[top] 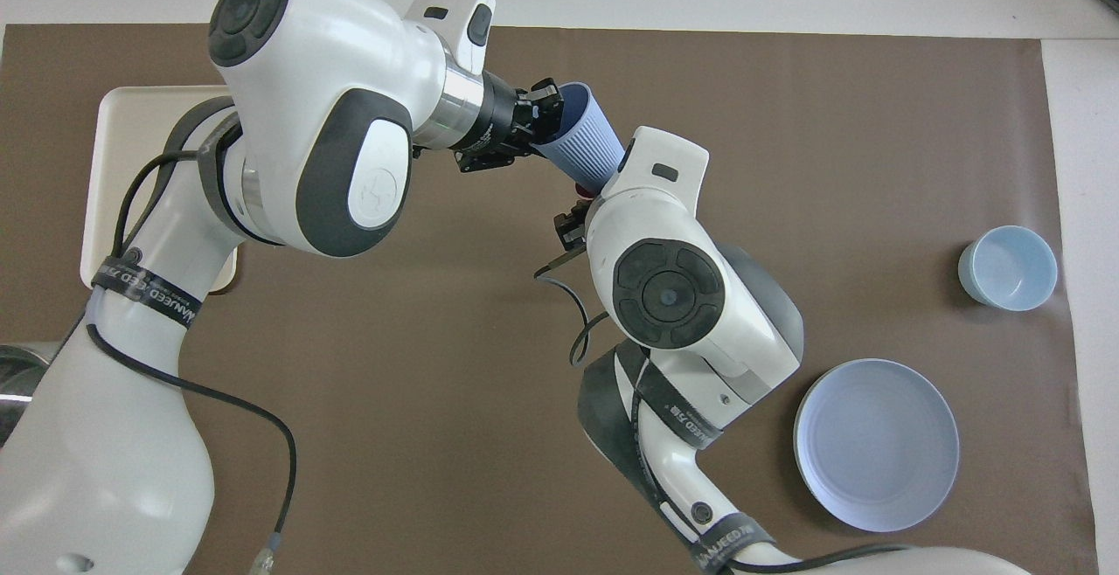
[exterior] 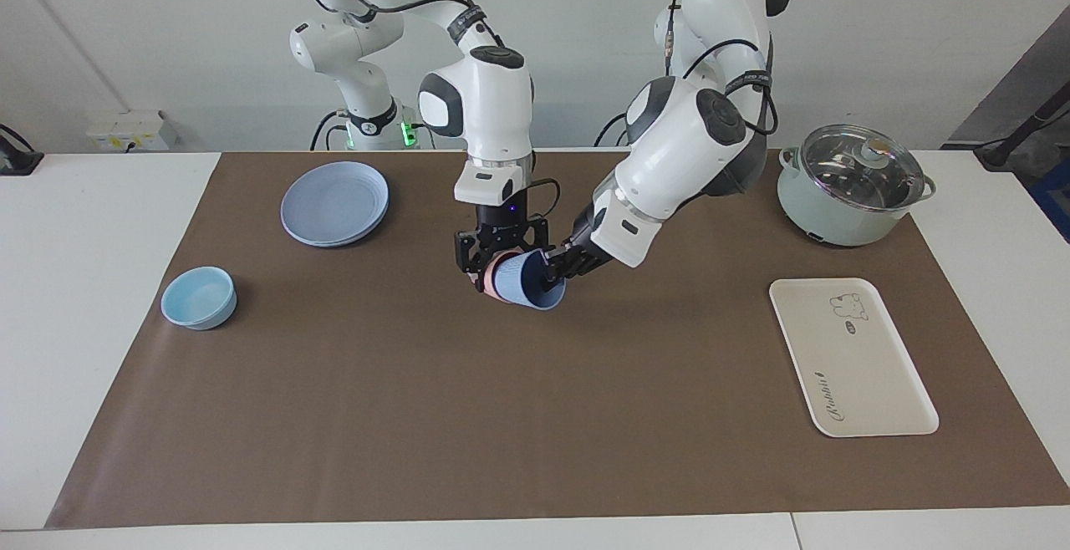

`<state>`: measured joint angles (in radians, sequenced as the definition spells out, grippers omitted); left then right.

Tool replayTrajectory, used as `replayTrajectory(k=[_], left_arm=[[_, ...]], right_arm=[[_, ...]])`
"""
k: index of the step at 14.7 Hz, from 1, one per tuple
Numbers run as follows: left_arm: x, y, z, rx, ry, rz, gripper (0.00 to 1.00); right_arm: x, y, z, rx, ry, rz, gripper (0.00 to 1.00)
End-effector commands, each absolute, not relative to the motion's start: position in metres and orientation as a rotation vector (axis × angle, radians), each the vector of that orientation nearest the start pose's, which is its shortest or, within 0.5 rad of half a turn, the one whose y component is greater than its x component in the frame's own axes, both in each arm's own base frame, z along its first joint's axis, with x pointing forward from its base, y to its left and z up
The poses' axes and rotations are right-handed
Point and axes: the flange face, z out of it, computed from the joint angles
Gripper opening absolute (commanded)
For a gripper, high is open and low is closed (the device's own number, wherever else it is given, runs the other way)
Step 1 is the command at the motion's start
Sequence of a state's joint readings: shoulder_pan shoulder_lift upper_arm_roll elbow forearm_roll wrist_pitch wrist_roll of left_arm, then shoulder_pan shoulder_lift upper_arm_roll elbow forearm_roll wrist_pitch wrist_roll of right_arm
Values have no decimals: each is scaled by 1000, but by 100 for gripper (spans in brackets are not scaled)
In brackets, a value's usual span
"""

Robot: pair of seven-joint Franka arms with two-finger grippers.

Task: Place cup on tray
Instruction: 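Pull the blue cup out with the left gripper while the right gripper withdraws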

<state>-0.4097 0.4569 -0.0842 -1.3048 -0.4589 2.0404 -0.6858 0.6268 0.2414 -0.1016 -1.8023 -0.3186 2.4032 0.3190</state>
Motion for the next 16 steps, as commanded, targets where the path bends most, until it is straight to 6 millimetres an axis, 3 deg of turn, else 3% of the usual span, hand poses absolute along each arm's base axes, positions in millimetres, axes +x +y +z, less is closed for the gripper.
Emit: replayTrajectory(k=[1, 3, 6, 9, 12, 15, 16], left_arm=[[652, -315, 536, 2530, 514, 22, 0], [674, -262, 544, 2506, 599, 73, 0], [691, -201, 546, 2630, 624, 228, 0], [708, -121, 544, 2780, 532, 369, 0], [711, -32, 530, 2862, 357, 453, 0], [686, 54, 487, 2900, 333, 639, 0], [674, 73, 471, 2921, 296, 706, 0]], right_arm=[[566, 330, 454, -3113, -651, -732, 0], [567, 329, 454, -3112, -649, -734, 0], [572, 321, 456, -3109, -655, -747, 0], [602, 274, 467, -3072, -681, -839, 0], [619, 233, 476, -3034, -672, -829, 0], [638, 182, 480, -2892, -702, -832, 0], [645, 159, 480, -2844, -716, -847, 0]])
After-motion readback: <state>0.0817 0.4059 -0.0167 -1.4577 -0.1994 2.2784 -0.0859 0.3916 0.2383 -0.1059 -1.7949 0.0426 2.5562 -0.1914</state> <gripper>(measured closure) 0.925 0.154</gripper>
